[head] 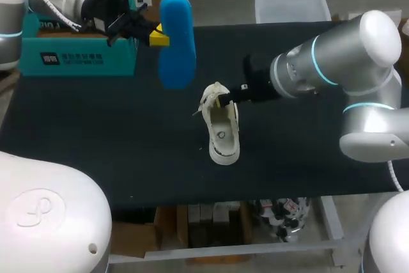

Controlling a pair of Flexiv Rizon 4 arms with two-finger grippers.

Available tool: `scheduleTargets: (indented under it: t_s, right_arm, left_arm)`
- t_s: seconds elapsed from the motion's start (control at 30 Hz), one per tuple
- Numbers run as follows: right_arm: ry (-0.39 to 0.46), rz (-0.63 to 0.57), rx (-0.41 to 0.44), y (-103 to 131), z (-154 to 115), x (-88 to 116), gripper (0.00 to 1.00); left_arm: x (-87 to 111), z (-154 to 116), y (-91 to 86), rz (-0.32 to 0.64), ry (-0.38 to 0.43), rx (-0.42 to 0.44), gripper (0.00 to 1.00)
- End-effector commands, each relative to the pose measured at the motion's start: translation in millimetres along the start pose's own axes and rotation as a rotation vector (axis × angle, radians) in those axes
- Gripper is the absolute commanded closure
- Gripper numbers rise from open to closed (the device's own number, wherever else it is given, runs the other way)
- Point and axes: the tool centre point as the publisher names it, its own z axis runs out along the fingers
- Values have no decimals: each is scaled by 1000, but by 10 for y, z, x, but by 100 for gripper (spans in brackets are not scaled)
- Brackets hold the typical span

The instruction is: Open the shoe tongue, take the insole out of the shoe, put the insole back into the shoe, and pack the shoe into the shoebox

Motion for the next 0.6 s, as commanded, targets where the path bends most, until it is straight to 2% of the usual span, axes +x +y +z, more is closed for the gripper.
scheduleTargets:
  t_s: [0.03,0.27,0.33,0.37,0.43,0.47,0.6]
  right_arm:
    - [33,-71,174,45,-321,-66,0]
    - [53,-255,308,52,-448,-217,0]
    - [62,-340,336,49,-467,-259,0]
    - [36,-332,369,46,-483,-276,0]
    - [39,-399,388,39,-501,-315,0]
    - [18,-423,429,46,-511,-334,0]
    - [11,-534,468,50,-522,-370,0]
  left_arm:
    - [48,78,-59,-19,-21,-4,100]
    - [65,176,-102,-95,3,24,100]
    - [62,194,-107,-113,9,35,100]
    - [61,208,-109,-118,4,34,100]
    - [67,226,-113,-134,-3,39,100]
    - [66,248,-115,-147,-2,45,100]
    - [45,300,-133,-176,-1,65,100]
